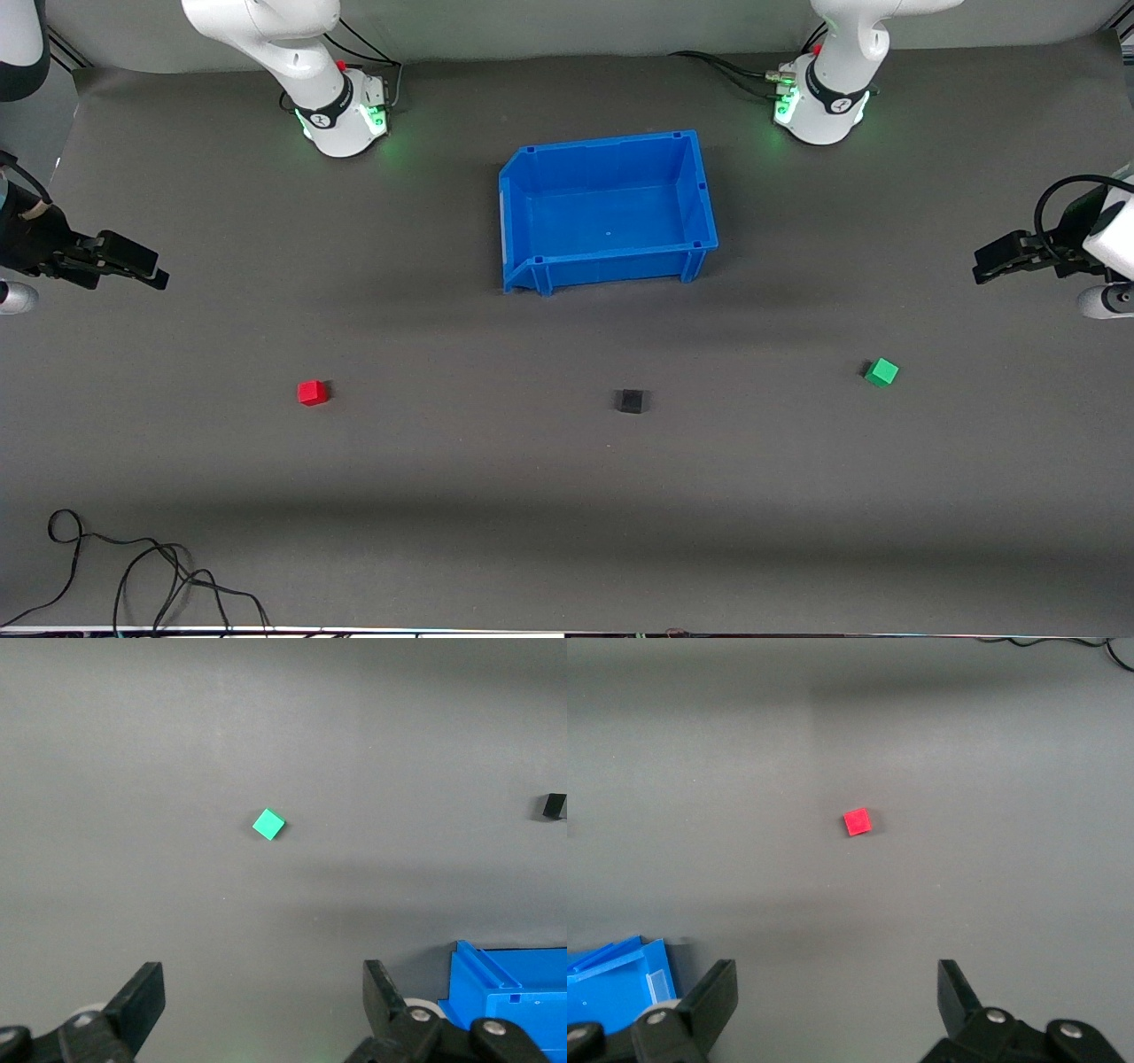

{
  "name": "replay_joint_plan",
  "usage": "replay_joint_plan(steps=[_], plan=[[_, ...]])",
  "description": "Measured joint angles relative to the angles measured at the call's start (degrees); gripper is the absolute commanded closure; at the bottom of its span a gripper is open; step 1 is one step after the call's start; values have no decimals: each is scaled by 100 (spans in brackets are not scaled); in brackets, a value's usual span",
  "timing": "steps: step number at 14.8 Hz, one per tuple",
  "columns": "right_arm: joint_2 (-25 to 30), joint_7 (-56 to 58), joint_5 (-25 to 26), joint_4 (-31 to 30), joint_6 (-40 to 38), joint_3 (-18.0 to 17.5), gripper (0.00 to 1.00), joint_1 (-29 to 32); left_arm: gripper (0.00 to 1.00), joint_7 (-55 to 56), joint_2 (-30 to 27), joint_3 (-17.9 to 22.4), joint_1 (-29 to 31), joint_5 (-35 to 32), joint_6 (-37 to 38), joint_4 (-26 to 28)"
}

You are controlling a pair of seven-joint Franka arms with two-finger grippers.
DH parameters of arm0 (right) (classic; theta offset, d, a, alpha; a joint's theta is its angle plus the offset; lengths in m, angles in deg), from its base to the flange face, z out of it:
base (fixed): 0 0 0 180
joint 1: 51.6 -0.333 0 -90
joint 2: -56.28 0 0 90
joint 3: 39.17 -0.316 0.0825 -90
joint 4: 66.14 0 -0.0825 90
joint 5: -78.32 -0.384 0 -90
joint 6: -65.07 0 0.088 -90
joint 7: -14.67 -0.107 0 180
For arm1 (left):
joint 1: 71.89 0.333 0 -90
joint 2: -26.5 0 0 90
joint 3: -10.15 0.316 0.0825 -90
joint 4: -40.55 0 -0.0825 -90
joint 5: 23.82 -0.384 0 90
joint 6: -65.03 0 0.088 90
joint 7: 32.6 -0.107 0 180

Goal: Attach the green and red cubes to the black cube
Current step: 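Reach the right gripper to the red cube while the left gripper reaches the green cube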

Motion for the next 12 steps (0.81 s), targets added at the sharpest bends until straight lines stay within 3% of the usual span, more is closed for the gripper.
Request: replay_joint_plan(steps=[9,12], plan=[[-3,-121,0,4,-1,16,0,34,0,514,221,41,43,191,-35,24],[-237,-1328,-1,261,17,29,0,84,0,1022,540,88,253,201,-343,123]])
